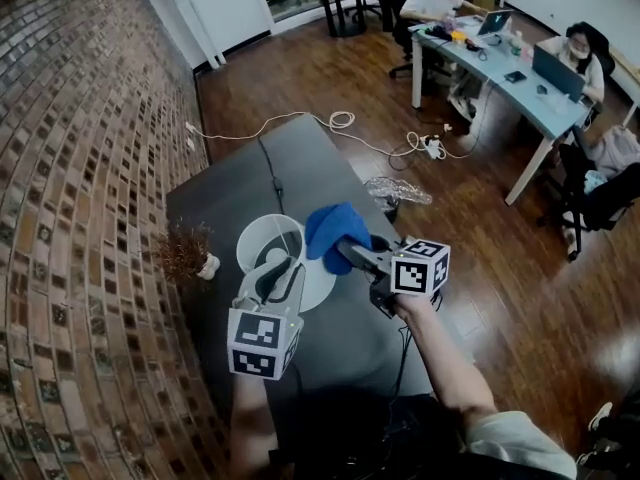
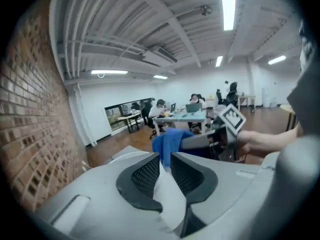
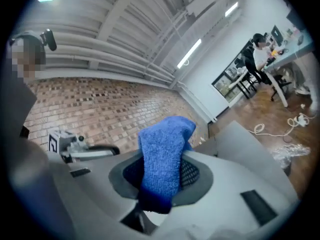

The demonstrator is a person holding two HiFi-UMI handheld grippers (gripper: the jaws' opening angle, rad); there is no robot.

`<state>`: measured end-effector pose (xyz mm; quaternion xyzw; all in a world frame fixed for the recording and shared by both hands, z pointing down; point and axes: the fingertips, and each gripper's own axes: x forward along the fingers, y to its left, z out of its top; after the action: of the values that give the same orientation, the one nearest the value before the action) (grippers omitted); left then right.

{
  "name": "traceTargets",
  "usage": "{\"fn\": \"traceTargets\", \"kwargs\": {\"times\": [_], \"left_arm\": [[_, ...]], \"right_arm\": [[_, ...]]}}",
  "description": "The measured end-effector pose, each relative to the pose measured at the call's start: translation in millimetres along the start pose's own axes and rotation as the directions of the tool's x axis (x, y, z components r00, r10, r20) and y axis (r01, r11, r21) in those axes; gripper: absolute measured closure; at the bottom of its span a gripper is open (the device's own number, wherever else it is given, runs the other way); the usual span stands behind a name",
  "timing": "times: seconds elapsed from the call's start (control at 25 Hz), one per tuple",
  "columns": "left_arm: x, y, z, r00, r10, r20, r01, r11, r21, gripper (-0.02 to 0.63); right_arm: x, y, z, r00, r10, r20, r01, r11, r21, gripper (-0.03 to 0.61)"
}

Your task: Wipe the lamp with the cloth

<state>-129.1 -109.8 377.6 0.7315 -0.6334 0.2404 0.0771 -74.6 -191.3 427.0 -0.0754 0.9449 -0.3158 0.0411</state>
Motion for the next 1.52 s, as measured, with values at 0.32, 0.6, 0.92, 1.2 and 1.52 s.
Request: {"fn": "traceTargets", "kwargs": {"times": [0.32, 0.6, 0.92, 1.2, 1.52], "left_arm": [[32, -15, -29, 0.988, 0.033, -0.152, -0.033, 0.999, -0.001, 0.535], [44, -16, -32, 0.972, 0.143, -0.188, -0.098, 0.968, 0.23, 0.535], [0, -50, -40, 1.0, 0.004, -0.015, 0.001, 0.939, 0.343, 0.572], [-47, -84, -65, 0.995, -0.052, 0.09, 0.012, 0.919, 0.395, 0.607], [-60, -98, -74, 0.993, -0.059, 0.106, 0.011, 0.912, 0.411, 0.607]], "right_arm": [[51, -4, -22, 0.979, 0.119, -0.169, -0.106, 0.991, 0.082, 0.482], [28, -111, -123, 0.919, -0.018, -0.393, 0.112, 0.97, 0.217, 0.483], [14, -86, -44, 0.935, -0.04, -0.352, 0.018, 0.998, -0.066, 0.483], [34, 65, -15, 0.849, 0.304, -0.432, -0.401, 0.903, -0.153, 0.483], [23, -52, -102, 0.7, -0.015, -0.714, -0.206, 0.953, -0.222, 0.483]]}}
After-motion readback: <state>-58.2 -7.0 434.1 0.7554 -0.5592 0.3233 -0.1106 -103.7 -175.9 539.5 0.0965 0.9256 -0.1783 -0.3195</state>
